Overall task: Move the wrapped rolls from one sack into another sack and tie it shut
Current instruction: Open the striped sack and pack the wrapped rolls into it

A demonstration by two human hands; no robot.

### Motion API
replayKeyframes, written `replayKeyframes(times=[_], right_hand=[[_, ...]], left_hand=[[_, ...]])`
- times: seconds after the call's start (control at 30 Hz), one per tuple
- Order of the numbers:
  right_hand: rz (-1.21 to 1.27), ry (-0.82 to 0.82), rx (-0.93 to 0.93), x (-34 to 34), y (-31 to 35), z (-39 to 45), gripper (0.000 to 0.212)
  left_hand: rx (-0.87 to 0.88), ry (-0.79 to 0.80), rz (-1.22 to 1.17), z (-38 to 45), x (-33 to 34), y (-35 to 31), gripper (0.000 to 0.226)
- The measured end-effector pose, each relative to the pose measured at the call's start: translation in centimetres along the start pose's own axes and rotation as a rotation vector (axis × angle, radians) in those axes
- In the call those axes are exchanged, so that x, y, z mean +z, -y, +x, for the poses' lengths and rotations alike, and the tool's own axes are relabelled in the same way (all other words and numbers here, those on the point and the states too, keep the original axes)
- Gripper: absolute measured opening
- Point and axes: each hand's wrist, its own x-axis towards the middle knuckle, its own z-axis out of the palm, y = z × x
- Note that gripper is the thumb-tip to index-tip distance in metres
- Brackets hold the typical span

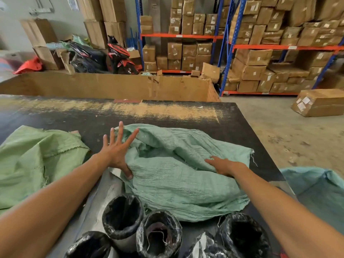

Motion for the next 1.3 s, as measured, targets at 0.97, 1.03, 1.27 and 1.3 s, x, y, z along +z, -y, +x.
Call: replayKeyframes(times=[0.97, 1.03, 1.27, 1.3], right_hand=[[-0.046, -0.8, -0.233, -7.8, 13.5, -11.2, 0.081], [-0.05, -1.053, -0.121, -8.0, 13.6, -11.1, 0.045], [0.511, -1.106, 0.032, -10.8, 14.0, -13.5, 0.025], [0.561, -1.074, 0.001, -11.1, 14.2, -13.8, 0.027]], left_hand=[[-0.163, -0.062, -0.803, -2.1, -8.2, -3.6, 0.052], [-0.151, -0.034, -0.864, -2.9, -8.5, -3.3, 0.043], [0.193, -0.202, -0.703, -6.9, -8.4, -2.8, 0.06], [0.243, -0.232, -0.637, -7.5, -8.3, -3.1, 0.067]])
